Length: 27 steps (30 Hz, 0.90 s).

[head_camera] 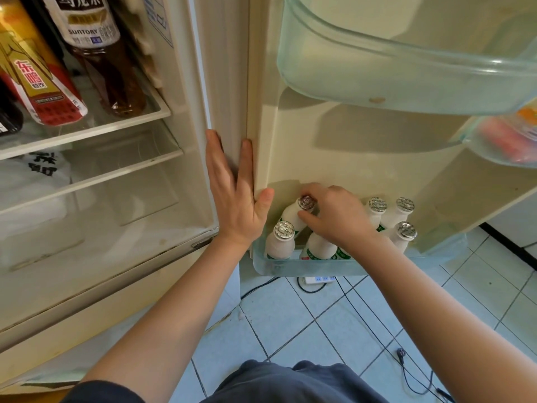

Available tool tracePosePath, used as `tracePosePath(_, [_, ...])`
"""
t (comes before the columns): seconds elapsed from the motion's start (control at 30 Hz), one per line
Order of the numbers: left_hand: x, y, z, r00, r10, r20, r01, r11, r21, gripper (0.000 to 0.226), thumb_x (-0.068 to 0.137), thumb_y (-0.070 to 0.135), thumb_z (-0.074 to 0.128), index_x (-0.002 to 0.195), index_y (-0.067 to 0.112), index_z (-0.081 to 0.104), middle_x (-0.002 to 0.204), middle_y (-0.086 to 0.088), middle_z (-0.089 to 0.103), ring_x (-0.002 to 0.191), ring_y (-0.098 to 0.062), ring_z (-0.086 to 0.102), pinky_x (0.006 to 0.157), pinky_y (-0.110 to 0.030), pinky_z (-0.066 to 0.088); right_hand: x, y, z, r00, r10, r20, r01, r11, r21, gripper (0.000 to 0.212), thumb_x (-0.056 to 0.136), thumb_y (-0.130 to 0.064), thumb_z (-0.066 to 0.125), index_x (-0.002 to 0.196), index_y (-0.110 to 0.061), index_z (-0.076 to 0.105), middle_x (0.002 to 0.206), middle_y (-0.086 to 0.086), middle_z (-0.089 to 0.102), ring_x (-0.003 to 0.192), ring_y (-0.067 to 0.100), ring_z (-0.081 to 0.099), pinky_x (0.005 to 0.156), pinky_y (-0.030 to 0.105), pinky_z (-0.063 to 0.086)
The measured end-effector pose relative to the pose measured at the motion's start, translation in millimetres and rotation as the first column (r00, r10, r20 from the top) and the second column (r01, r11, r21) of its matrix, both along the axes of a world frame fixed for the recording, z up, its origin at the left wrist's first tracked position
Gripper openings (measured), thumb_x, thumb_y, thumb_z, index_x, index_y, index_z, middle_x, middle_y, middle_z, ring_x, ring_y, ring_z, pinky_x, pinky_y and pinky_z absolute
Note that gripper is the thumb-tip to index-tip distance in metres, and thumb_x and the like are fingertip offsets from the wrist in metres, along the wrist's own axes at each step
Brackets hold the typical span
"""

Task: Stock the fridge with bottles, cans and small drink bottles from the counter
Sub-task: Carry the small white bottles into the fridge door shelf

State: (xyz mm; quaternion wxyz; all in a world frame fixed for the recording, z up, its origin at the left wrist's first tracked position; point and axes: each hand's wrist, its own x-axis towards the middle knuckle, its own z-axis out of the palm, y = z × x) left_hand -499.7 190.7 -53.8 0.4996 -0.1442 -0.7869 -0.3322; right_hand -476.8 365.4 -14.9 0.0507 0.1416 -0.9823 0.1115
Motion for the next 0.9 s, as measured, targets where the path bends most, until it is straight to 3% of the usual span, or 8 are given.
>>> tracePosePath(0.17, [2,0,0,1.000,-0.005,0.006,0.005,1.000,-0.001,0.062,0.097,0.054,0.017,0.152,0.027,0.006,0.145,-0.037,0.006,0.145,-0.031,0.000,0.116,-0.045,0.012,-4,-14,3,0.990,0.088,0.111,-0.075,0.990,-0.121,0.040,0.085,-0.026,0.062,0.125,-0.024,0.055,0.113,-0.001,0.065,0.102,0.022,0.058,0.079,0.029,0.042])
tracePosePath(0.27, [1,0,0,1.000,-0.004,0.012,0.004,1.000,-0.001,0.063,0.097,0.054,0.017,0.152,0.027,0.005,0.145,-0.036,0.005,0.146,-0.031,-0.001,0.116,-0.045,0.012,-6,-16,6,0.984,0.082,0.161,-0.050,0.980,-0.192,0.038,0.084,-0.031,0.064,0.120,-0.022,0.059,0.114,-0.002,0.066,0.104,0.019,0.059,0.088,0.033,0.046])
tracePosePath(0.43, [1,0,-1,1.000,-0.004,0.013,0.004,1.000,0.005,0.063,0.097,0.055,0.017,0.152,0.027,0.006,0.146,-0.034,0.005,0.146,-0.030,-0.001,0.116,-0.046,0.013,-10,-14,8,0.977,0.044,0.207,-0.001,0.980,-0.200,0.033,0.084,-0.039,0.064,0.110,-0.018,0.064,0.102,0.001,0.068,0.095,0.019,0.061,0.083,0.034,0.050])
tracePosePath(0.7, [2,1,0,1.000,0.000,0.019,0.000,1.000,0.007,0.062,0.097,0.054,0.018,0.152,0.028,0.005,0.145,-0.035,0.005,0.145,-0.031,0.000,0.116,-0.047,0.014,-15,-15,9,0.941,0.165,0.296,-0.071,0.950,-0.304,0.036,0.086,-0.029,0.066,0.120,-0.017,0.061,0.114,0.002,0.066,0.105,0.013,0.061,0.094,0.032,0.047])
tracePosePath(0.9, [3,1,2,1.000,0.001,0.029,-0.001,1.000,0.008,0.062,0.097,0.053,0.018,0.152,0.027,0.006,0.142,-0.046,0.009,0.145,-0.036,0.004,0.116,-0.046,0.012,-15,-18,7,0.935,0.159,0.316,-0.050,0.944,-0.326,0.032,0.085,-0.028,0.066,0.116,-0.021,0.062,0.110,-0.003,0.066,0.101,0.011,0.061,0.092,0.028,0.048])
